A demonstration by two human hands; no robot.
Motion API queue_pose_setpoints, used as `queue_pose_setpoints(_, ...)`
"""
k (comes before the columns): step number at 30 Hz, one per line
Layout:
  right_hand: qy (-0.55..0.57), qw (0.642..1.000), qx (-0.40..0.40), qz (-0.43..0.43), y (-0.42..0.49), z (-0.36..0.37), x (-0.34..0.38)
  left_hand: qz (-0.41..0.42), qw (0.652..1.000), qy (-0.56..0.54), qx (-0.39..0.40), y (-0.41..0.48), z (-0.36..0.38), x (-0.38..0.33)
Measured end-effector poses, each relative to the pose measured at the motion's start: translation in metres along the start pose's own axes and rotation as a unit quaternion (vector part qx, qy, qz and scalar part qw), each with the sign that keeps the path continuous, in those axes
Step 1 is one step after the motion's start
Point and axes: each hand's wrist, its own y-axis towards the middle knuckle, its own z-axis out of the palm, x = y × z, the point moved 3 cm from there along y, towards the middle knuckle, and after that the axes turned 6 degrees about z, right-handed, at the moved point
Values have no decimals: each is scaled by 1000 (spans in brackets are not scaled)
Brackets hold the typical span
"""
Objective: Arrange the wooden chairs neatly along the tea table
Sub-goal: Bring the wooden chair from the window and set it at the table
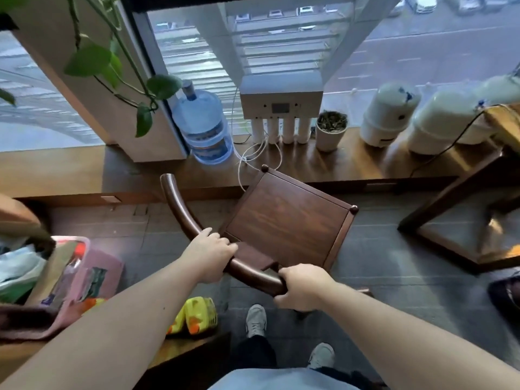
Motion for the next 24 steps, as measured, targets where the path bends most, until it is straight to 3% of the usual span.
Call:
queue_pose_setpoints(7, 65, 986, 148, 33, 21, -3, 4, 73, 996, -2, -43, 10, 6, 9)
queue_pose_setpoints(10, 132, 962, 233, 45, 30, -5, 2, 87, 995, -1, -44, 13, 5, 10)
queue_pose_setpoints(13, 231, 914, 326, 77, 30, -4, 2, 88, 995, -5, -44, 13, 7, 10)
queue_pose_setpoints(19, 171, 956, 229, 72, 13, -3, 3, 104, 993, 4, -63, 10, 2, 0)
queue_pose_setpoints(24, 159, 956, 231, 92, -23, 3, -27, 126, 990, -10, -56, 17, -8, -44)
